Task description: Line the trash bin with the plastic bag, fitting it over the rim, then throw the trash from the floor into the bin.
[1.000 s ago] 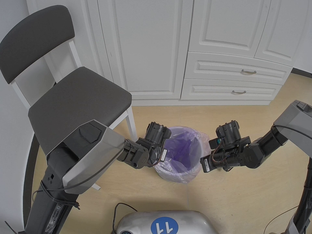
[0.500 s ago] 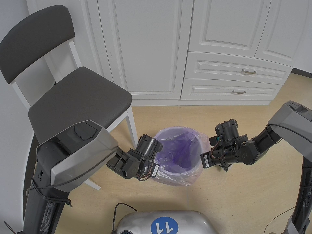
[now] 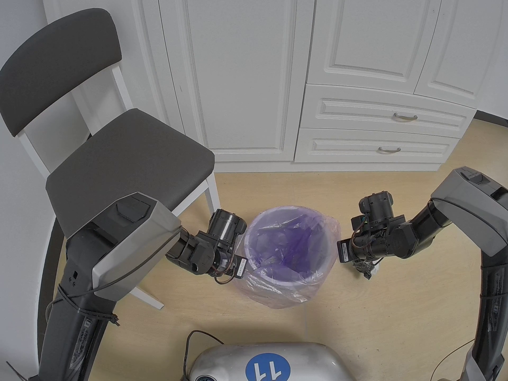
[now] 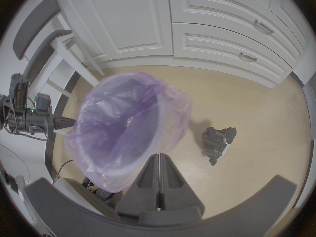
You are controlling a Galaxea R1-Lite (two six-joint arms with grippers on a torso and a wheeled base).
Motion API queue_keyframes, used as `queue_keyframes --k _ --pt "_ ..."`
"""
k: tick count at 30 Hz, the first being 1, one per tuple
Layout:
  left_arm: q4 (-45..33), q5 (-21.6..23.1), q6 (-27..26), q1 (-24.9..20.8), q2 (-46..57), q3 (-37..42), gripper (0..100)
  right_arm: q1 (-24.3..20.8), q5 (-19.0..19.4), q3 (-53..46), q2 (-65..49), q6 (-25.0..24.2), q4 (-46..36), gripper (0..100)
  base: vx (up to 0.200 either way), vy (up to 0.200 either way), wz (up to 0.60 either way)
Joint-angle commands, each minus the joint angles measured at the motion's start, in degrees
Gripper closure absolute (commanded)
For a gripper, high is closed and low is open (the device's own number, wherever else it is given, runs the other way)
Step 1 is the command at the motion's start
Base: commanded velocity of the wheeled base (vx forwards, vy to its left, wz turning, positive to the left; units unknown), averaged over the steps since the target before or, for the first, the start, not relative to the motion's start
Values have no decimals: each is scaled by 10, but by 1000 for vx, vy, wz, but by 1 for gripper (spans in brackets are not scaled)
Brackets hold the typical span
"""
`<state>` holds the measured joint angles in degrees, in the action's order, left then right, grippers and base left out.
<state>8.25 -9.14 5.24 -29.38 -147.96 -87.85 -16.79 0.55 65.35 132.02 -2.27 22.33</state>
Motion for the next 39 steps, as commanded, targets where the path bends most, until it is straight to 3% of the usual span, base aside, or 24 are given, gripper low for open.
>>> queue_keyframes --k 1,3,7,11,17,22,33,39 --pt "-8 25 0 21 -42 -37 100 22 0 31 42 -1 0 100 0 0 0" --pt "-17 51 0 28 -51 -64 100 32 0 55 64 -5 0 100 0 0 0" --pt "-19 54 0 32 -60 -89 100 38 0 87 93 -14 0 100 0 0 0" --pt "-15 55 0 39 -65 -98 100 39 -2 132 133 -59 0 100 0 0 0" --pt "-10 51 5 42 -45 -68 100 40 4 201 185 -110 -8 100 0 0 0" --pt "62 50 22 42 -14 -12 100 38 -4 296 258 -125 -17 100 0 0 0" --pt "91 50 22 41 -15 -1 100 40 -8 447 315 -144 -213 100 0 0 0" --pt "91 50 23 42 -14 0 100 40 -12 453 316 -147 -222 100 0 0 0"
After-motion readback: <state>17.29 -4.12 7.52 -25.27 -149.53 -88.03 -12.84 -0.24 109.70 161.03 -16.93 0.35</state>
